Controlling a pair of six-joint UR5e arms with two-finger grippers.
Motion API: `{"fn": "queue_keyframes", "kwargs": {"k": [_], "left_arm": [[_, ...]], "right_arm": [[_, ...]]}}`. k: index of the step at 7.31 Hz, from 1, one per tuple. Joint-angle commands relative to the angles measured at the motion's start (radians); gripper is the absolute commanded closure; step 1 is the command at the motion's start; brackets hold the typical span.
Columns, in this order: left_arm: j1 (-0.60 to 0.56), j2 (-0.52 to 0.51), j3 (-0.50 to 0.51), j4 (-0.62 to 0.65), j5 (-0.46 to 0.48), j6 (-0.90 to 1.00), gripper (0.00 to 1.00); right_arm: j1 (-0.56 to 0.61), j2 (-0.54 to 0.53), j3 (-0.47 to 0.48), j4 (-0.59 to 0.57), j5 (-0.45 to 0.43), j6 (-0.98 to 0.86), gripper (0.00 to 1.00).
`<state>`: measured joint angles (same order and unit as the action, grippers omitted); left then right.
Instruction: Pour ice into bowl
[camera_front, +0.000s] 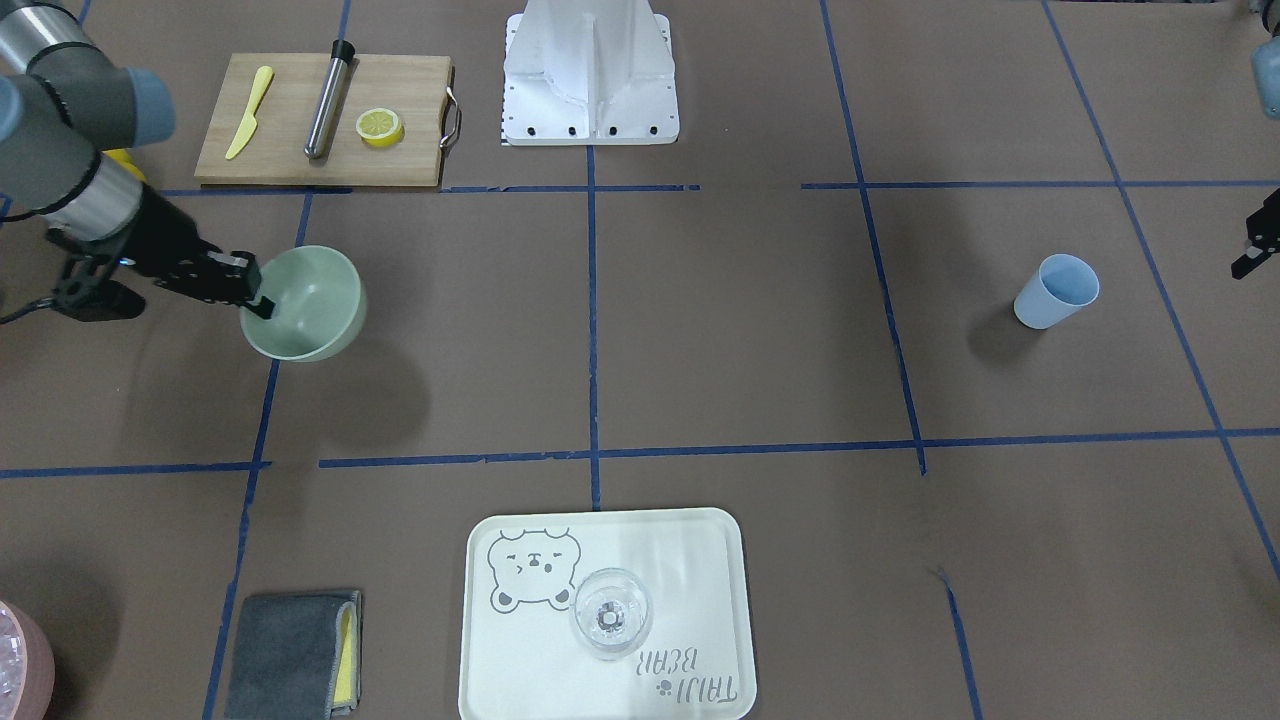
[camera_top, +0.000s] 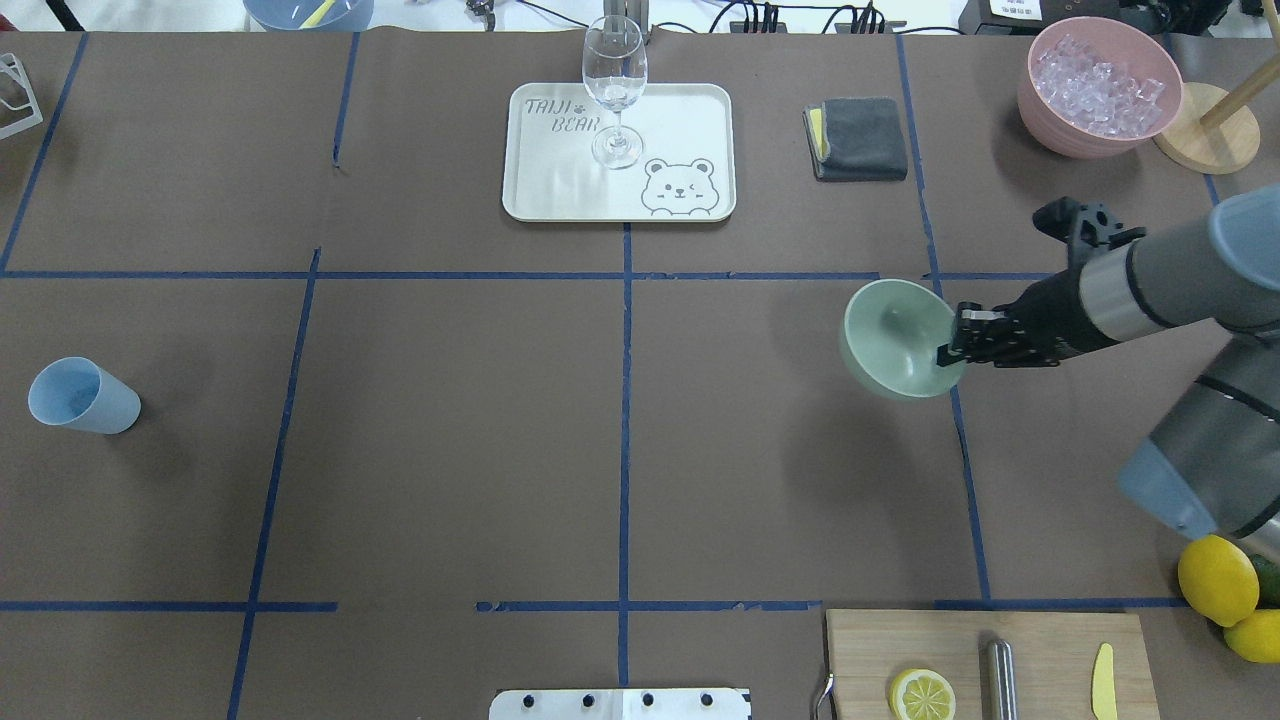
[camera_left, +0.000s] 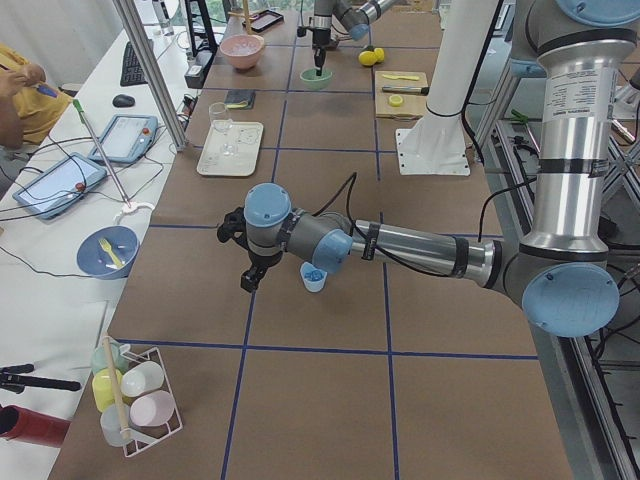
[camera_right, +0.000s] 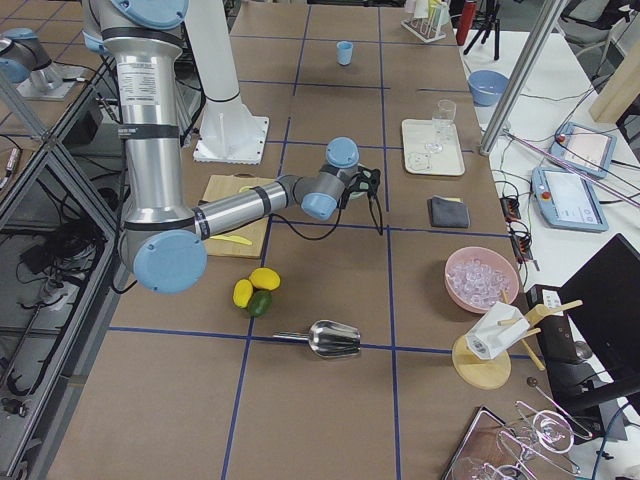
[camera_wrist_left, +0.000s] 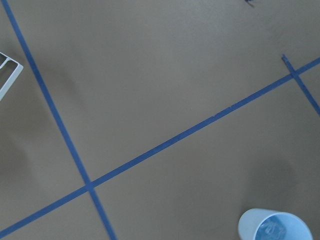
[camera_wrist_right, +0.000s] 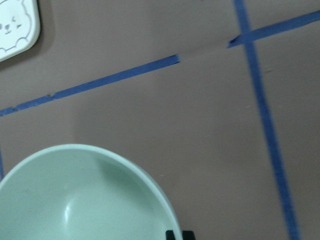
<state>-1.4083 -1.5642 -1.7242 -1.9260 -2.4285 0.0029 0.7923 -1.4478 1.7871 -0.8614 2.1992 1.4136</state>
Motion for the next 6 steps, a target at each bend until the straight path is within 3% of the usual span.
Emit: {"fn": "queue_keyframes", "kwargs": {"k": [1, 2, 3, 6], "left_arm": [[0.052, 0.004, 0.0, -0.119, -0.001, -0.23, 0.0], [0.061, 0.003, 0.0, -0.119, -0.001, -0.25, 0.0], [0.074, 0.003, 0.0, -0.119, 0.0, -0.251, 0.0], [0.08, 0.001, 0.0, -0.119, 0.012, -0.306, 0.0]], "right_arm": [[-0.172, 0.258, 0.003, -0.214, -0.146, 0.204, 1.0], [-0.261, 0.39, -0.006, -0.389, -0.255, 0.212, 1.0], [-0.336, 0.485, -0.05, -0.48, -0.351, 0.226, 1.0], [-0.384, 0.636, -0.231, -0.482, -0.407, 0.268, 1.0]]}}
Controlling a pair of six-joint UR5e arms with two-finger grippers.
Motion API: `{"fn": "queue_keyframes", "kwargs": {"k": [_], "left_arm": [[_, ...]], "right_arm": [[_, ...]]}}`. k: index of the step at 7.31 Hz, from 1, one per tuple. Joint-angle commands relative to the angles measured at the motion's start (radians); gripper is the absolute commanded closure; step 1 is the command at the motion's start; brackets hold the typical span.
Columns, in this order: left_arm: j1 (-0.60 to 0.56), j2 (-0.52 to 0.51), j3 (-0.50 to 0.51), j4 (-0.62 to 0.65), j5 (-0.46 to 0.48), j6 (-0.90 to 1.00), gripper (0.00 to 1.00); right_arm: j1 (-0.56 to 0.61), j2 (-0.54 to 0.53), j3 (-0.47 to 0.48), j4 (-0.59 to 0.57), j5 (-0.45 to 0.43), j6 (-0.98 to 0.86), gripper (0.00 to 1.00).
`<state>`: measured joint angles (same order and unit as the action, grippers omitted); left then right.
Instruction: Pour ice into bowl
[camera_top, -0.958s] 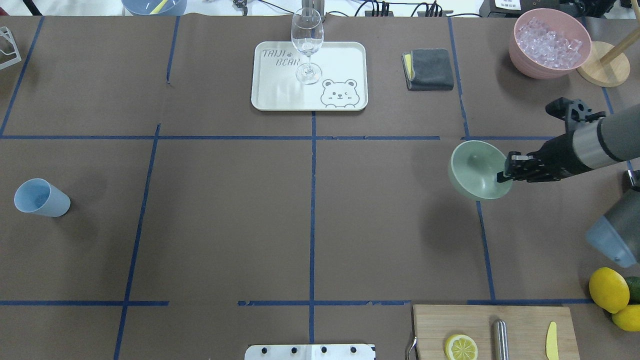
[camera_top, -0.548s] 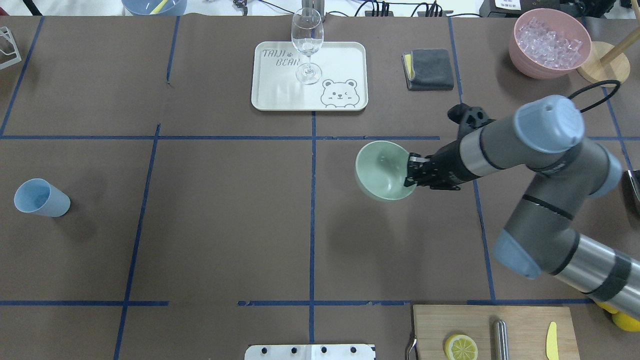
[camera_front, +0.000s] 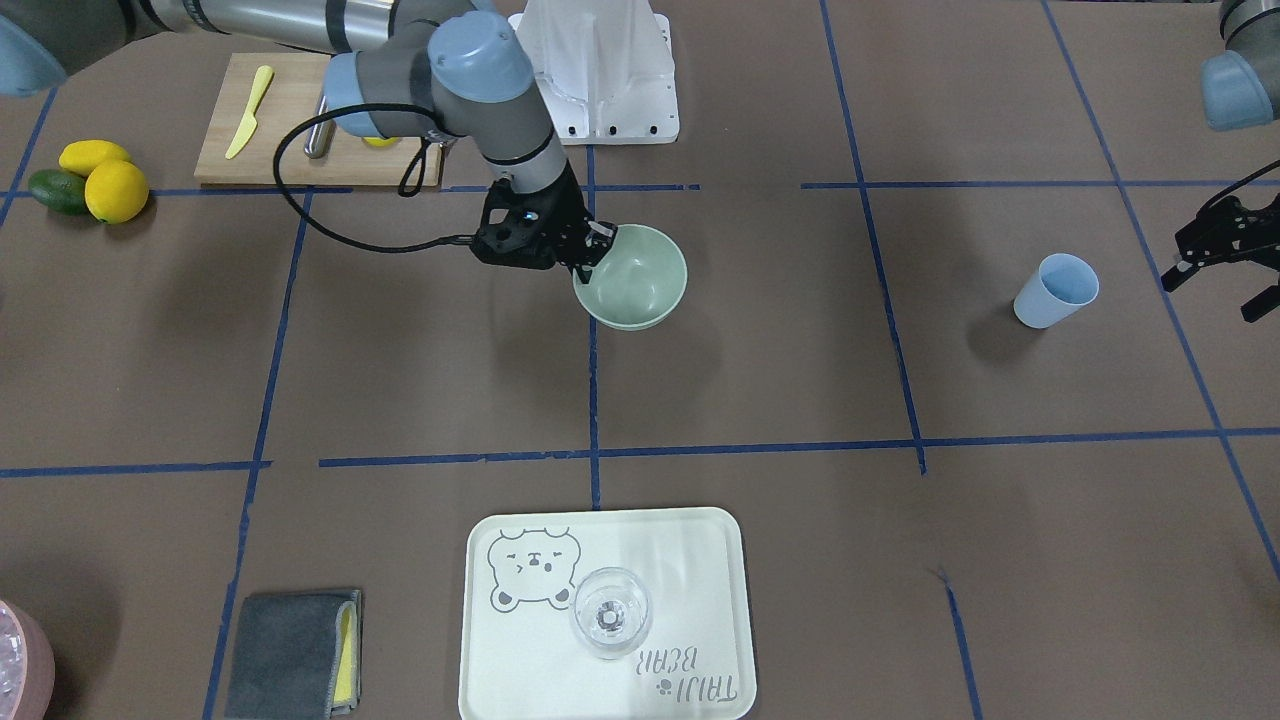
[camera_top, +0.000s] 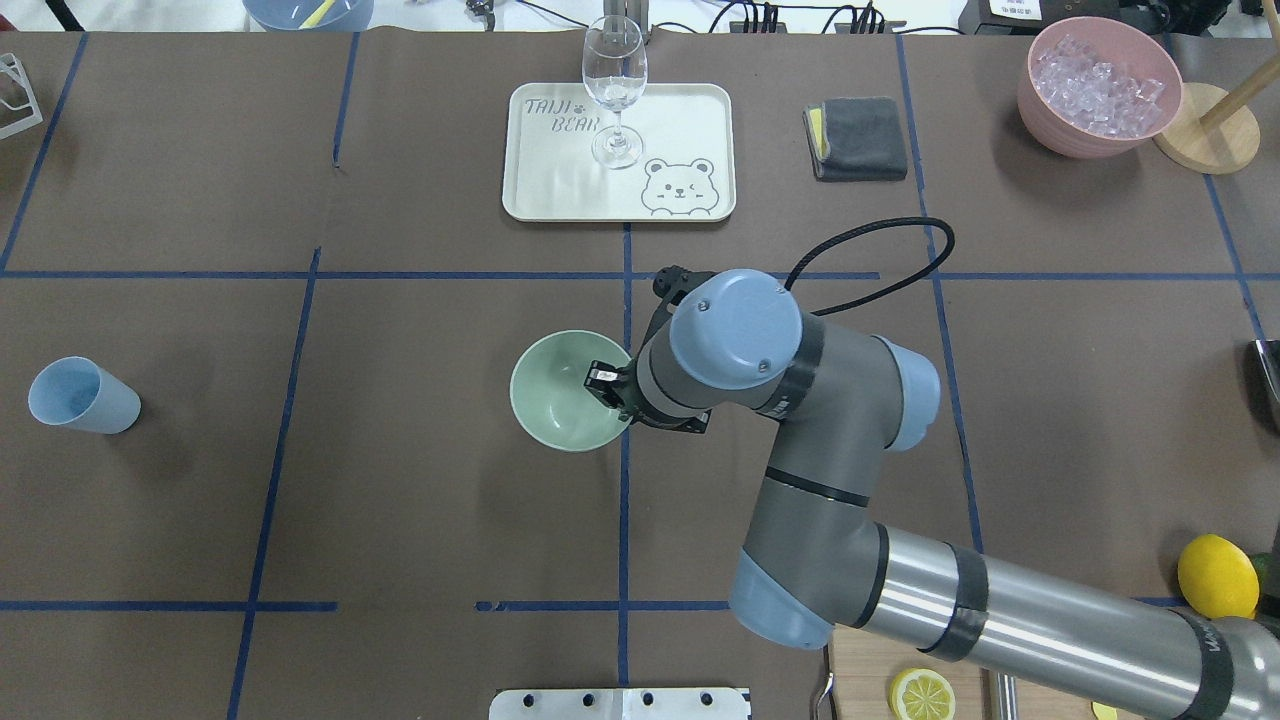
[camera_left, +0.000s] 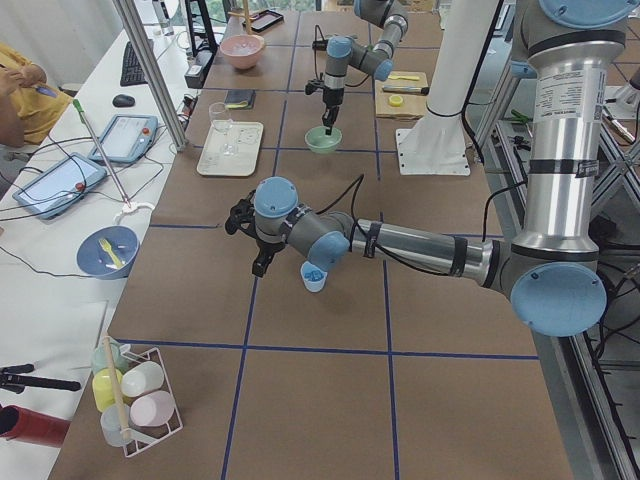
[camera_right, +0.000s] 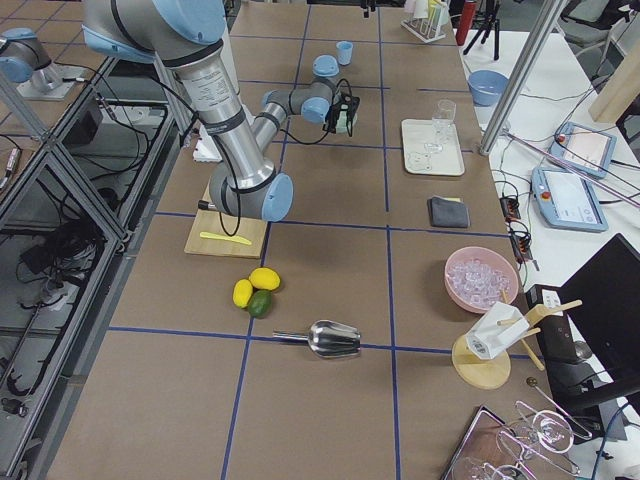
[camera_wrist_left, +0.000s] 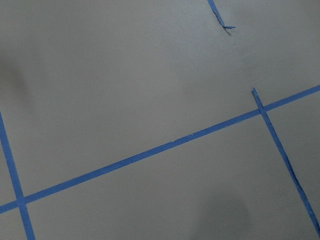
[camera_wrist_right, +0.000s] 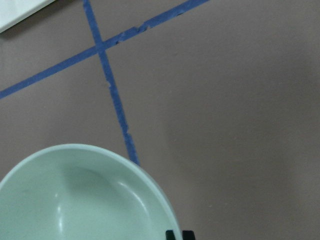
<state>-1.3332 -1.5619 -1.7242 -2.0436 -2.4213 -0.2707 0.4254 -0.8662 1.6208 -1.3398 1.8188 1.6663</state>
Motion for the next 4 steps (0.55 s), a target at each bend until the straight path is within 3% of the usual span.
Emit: {"fn": "queue_keyframes", "kwargs": {"k": [1, 2, 3, 4], "left_arm": [[0.018, -0.001, 0.0, -0.001, 0.005, -0.035, 0.0], [0.043, 0.002, 0.0, -0.001, 0.025, -0.035, 0.0], [0.066, 0.008, -0.005, -0.001, 0.072, -0.038, 0.0], [0.116, 0.008, -0.009, -0.001, 0.123, -0.065, 0.0]], "right_arm": [[-0.02, 0.053, -0.067, -0.004, -0.027, 0.013, 1.0], [-0.02, 0.056, -0.076, -0.002, -0.026, 0.015, 1.0], [-0.02, 0.055, -0.076, -0.004, -0.027, 0.015, 0.01], [-0.019, 0.055, -0.072, -0.002, -0.027, 0.01, 0.0]]}}
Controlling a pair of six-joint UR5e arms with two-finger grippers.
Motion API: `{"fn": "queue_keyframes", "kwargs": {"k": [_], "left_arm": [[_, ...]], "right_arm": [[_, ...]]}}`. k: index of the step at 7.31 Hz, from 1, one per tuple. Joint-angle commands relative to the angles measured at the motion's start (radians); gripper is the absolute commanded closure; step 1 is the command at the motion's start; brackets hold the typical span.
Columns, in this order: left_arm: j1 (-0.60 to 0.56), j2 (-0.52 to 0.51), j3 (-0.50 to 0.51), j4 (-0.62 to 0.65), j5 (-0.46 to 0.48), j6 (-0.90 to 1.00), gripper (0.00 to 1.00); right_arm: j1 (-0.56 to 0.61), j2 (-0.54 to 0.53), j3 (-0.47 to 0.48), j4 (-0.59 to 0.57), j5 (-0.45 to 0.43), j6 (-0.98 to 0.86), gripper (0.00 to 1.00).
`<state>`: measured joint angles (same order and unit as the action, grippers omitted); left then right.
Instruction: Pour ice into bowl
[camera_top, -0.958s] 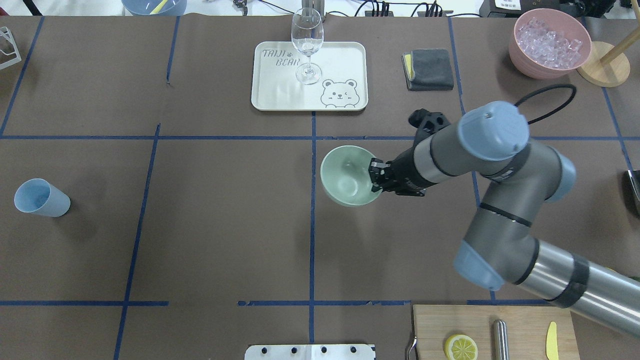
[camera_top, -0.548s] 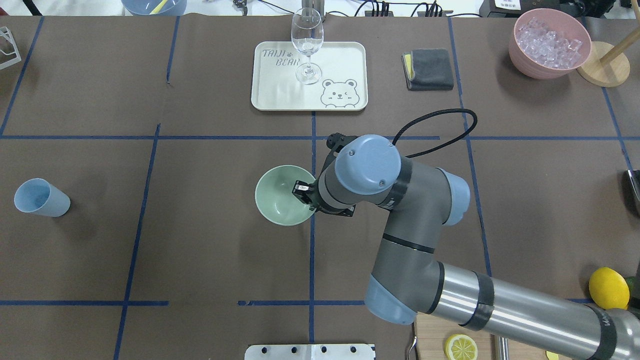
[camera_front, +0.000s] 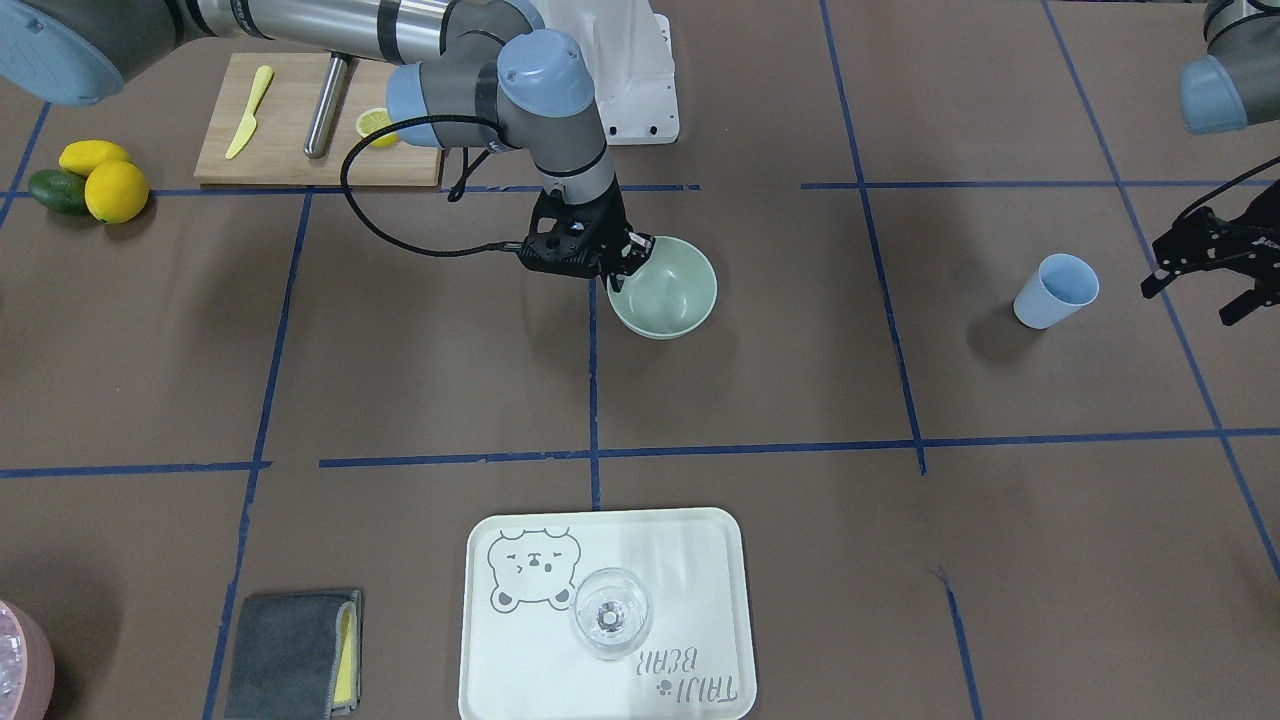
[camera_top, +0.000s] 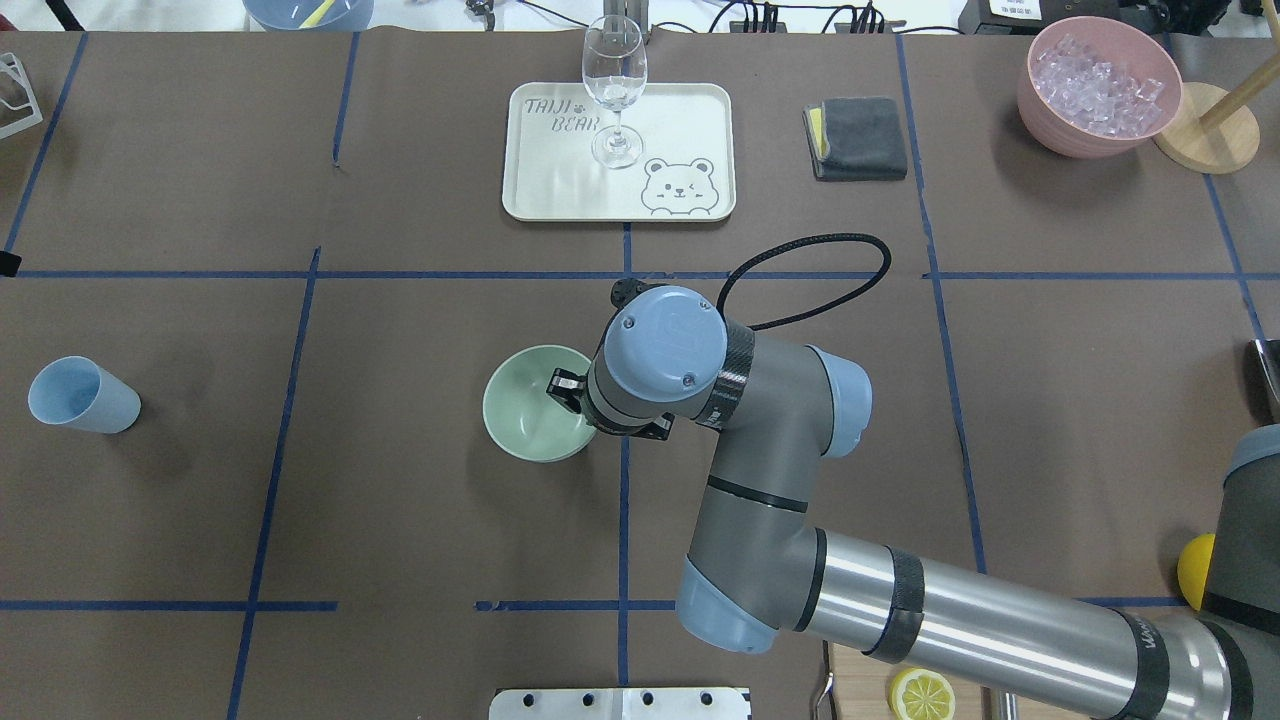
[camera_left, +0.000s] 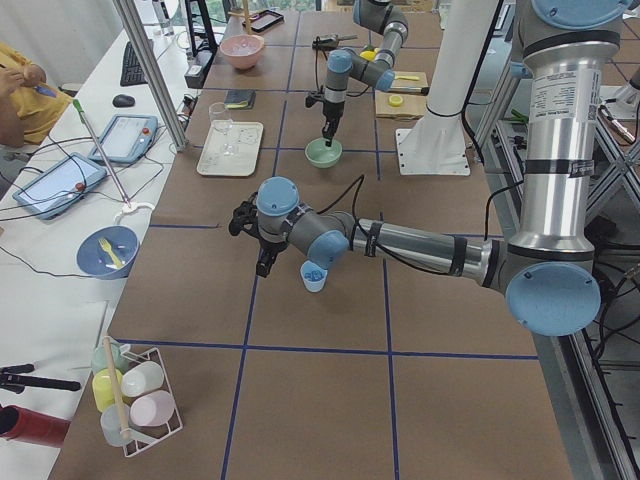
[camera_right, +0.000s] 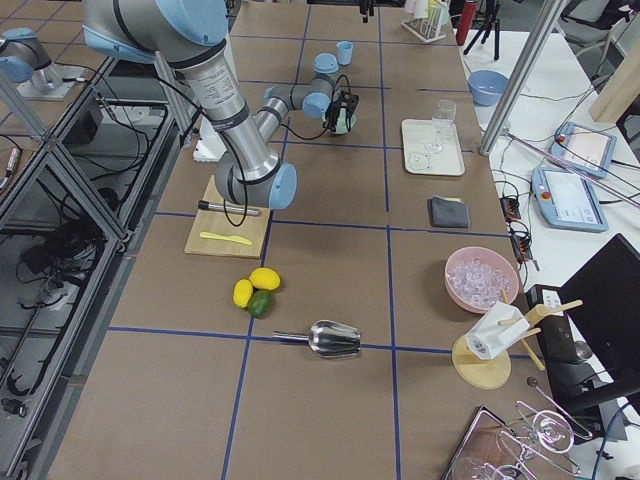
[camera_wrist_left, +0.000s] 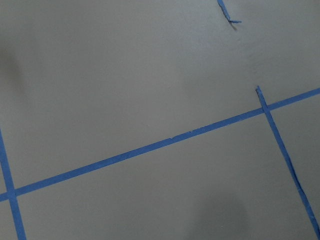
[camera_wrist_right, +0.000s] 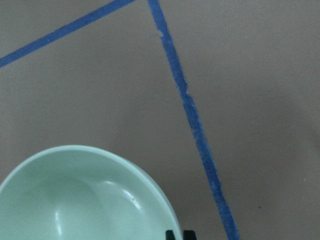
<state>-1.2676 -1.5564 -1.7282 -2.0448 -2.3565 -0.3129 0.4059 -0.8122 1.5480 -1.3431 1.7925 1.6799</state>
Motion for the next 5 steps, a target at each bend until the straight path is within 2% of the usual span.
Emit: {"fn": "queue_keyframes", "kwargs": {"k": [1, 2, 4, 5], "left_arm": [[0.107, 0.006, -0.042, -0.018, 0.106, -0.155, 0.0], [0.141, 0.068, -0.075, -0.14, 0.149, -0.243, 0.0], [0.255, 0.255, -0.074, -0.531, 0.349, -0.289, 0.0], [0.258, 0.266, -0.08, -0.56, 0.348, -0.293, 0.0]], "right_arm": [[0.01, 0.002, 0.023, 0.001, -0.001, -0.003, 0.0], [0.025, -0.008, 0.049, -0.001, 0.001, -0.002, 0.0], [0.039, -0.016, 0.069, -0.001, -0.005, -0.003, 0.0], [0.039, -0.028, 0.076, -0.001, -0.007, -0.003, 0.0]]}}
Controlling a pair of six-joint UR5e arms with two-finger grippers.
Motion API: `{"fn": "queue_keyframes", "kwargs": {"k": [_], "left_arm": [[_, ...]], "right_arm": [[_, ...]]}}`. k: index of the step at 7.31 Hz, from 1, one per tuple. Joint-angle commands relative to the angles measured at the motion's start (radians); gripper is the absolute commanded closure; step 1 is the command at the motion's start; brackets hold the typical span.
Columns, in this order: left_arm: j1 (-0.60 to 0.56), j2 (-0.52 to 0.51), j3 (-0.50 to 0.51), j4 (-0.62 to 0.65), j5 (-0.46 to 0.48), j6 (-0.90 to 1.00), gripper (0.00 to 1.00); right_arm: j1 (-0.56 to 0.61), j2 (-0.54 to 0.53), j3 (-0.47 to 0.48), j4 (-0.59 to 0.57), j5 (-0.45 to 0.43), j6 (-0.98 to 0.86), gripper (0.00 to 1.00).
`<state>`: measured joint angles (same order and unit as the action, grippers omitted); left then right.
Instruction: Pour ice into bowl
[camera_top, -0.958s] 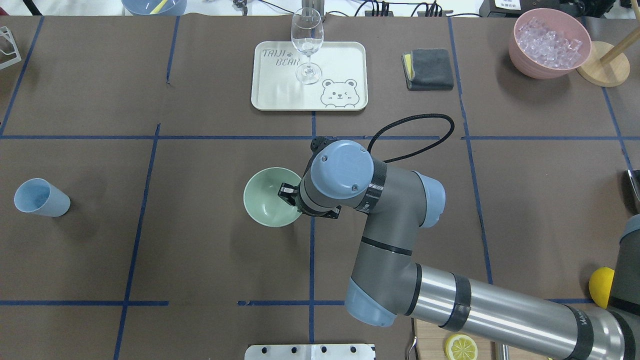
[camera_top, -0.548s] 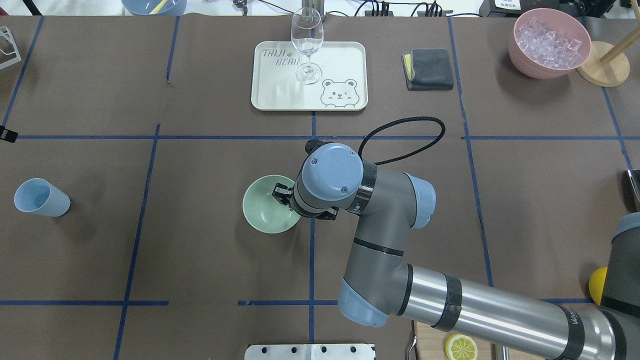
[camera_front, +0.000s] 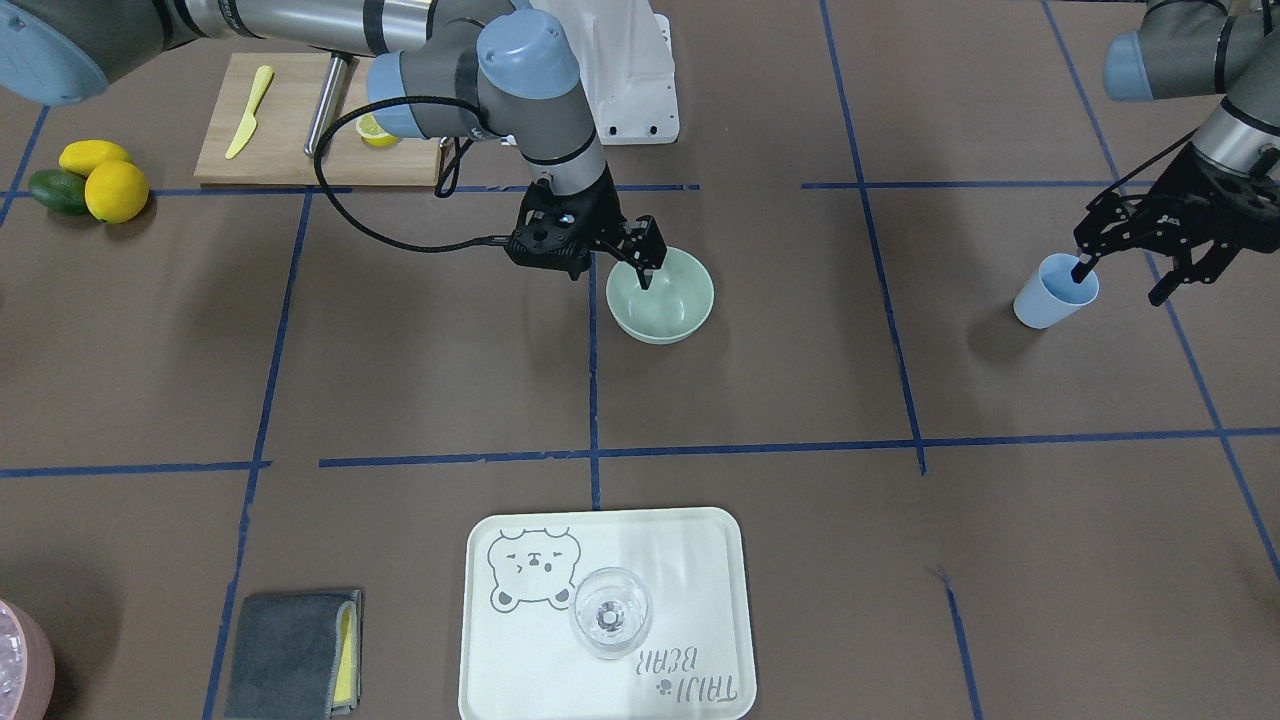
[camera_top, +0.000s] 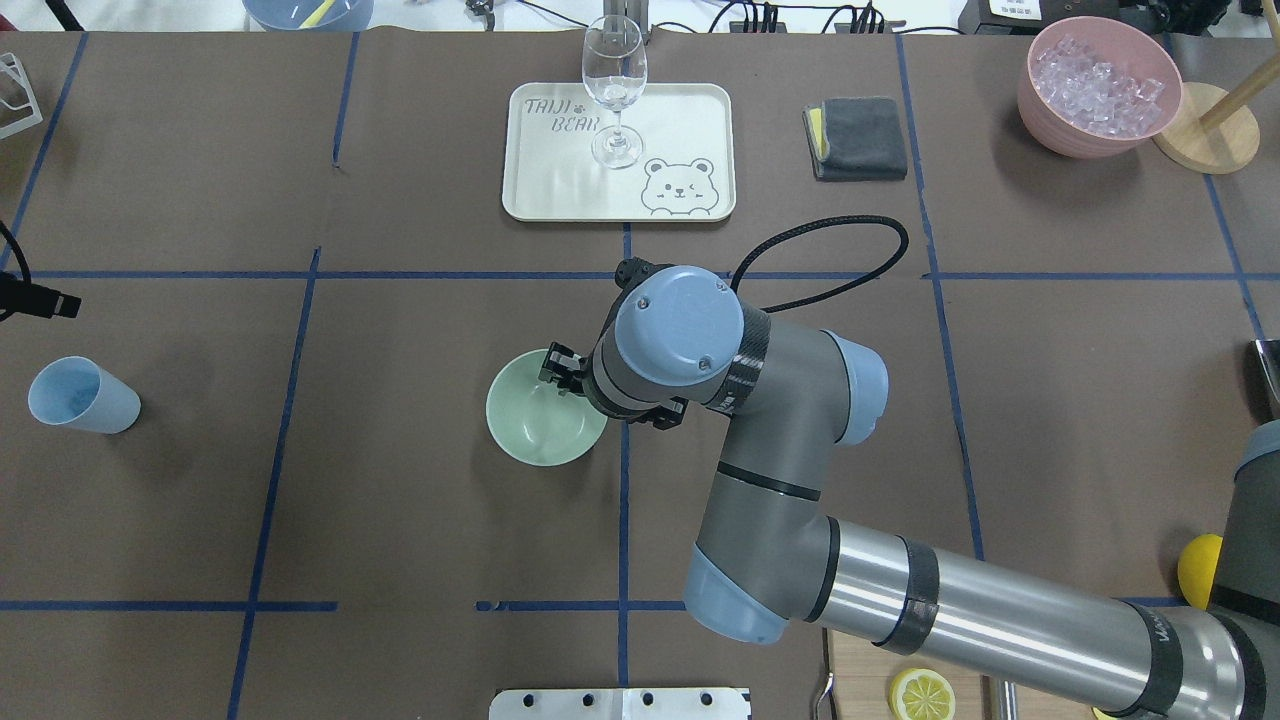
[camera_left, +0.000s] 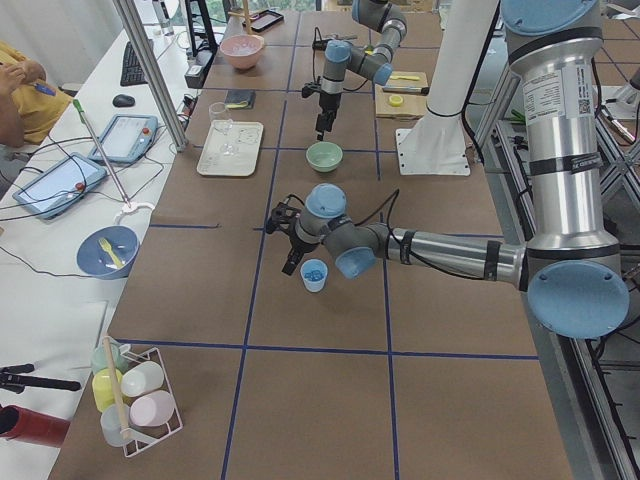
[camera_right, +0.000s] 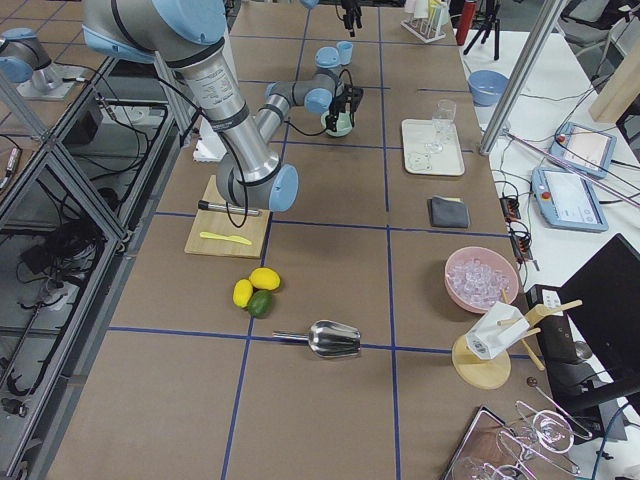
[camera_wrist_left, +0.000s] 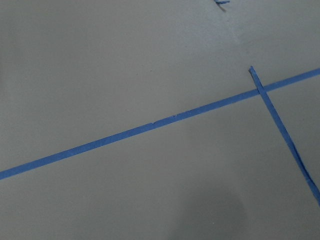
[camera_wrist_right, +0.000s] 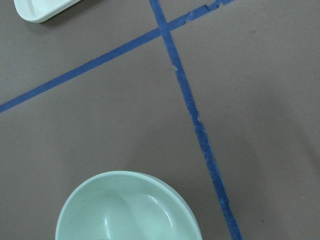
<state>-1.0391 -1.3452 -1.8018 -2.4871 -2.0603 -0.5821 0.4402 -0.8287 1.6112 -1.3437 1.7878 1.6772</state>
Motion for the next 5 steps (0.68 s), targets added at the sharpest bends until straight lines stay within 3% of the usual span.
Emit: {"fn": "queue_keyframes", "kwargs": {"k": [1, 2, 3, 4, 5], "left_arm": [[0.03, 0.066, -0.019, -0.122, -0.004, -0.025, 0.0], [0.034, 0.116, -0.025, -0.18, 0.009, -0.053, 0.0], [0.043, 0.189, -0.024, -0.346, 0.125, -0.064, 0.0], [0.097, 0.204, -0.022, -0.393, 0.188, -0.106, 0.0], [0.213, 0.268, -0.021, -0.503, 0.379, -0.17, 0.0]], "right_arm": [[0.015, -0.018, 0.033, -0.002, -0.002, -0.002, 0.0], [0.044, -0.033, 0.073, -0.006, -0.005, -0.007, 0.0], [0.066, -0.088, 0.146, -0.006, -0.005, -0.011, 0.0], [0.068, -0.114, 0.179, -0.006, -0.007, -0.011, 0.0], [0.086, -0.112, 0.187, -0.006, -0.007, -0.011, 0.0]]}}
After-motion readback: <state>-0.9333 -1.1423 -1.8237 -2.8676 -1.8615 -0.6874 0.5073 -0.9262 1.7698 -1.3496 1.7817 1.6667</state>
